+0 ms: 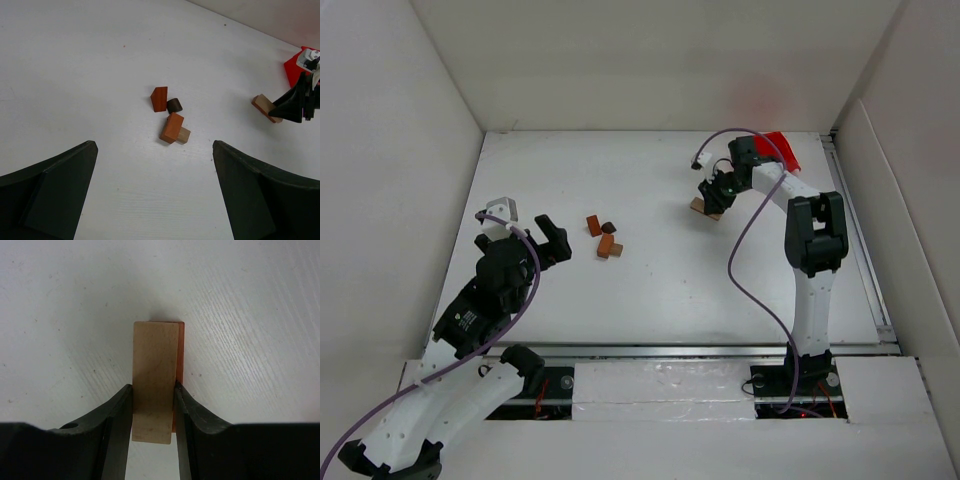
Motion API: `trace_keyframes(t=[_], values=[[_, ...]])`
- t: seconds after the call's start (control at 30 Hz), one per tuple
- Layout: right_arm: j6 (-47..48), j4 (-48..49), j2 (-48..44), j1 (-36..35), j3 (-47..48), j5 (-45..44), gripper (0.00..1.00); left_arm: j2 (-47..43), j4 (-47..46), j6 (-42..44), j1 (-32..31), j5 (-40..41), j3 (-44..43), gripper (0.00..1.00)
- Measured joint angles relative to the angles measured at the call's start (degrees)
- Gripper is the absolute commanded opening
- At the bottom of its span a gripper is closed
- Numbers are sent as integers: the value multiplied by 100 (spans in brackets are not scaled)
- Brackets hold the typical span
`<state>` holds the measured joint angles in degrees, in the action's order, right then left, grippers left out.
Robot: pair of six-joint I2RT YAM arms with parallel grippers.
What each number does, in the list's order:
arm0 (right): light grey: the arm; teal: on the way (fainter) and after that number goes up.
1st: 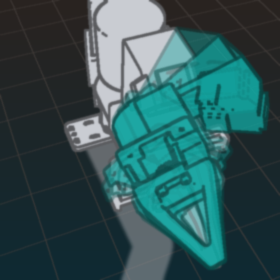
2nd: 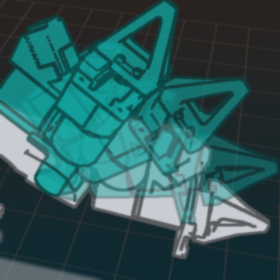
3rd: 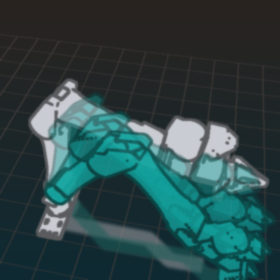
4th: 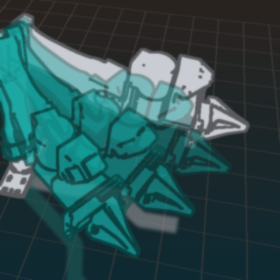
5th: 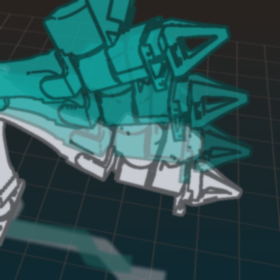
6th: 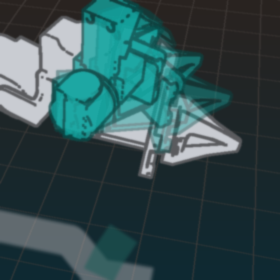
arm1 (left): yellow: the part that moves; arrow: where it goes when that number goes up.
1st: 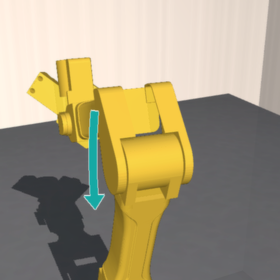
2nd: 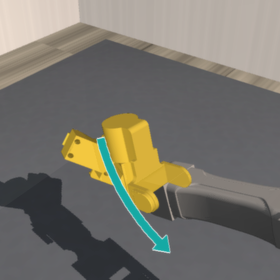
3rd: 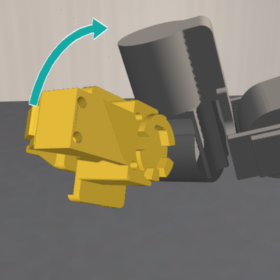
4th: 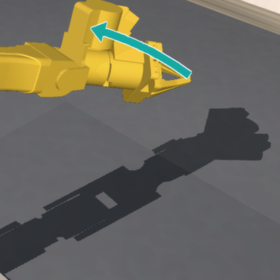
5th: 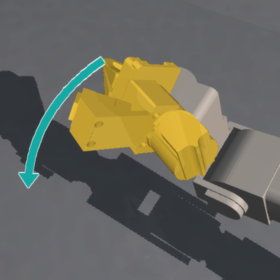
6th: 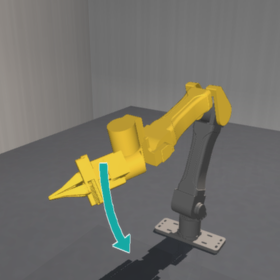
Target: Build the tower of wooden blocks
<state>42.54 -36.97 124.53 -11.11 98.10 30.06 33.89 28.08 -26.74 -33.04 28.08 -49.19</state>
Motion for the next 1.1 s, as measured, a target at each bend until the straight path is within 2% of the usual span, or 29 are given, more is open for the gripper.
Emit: trace_keyframes(t=[1.1], values=[[142,-254,212,140,334,197,20,44,-15,79,0,-109,0,99]])
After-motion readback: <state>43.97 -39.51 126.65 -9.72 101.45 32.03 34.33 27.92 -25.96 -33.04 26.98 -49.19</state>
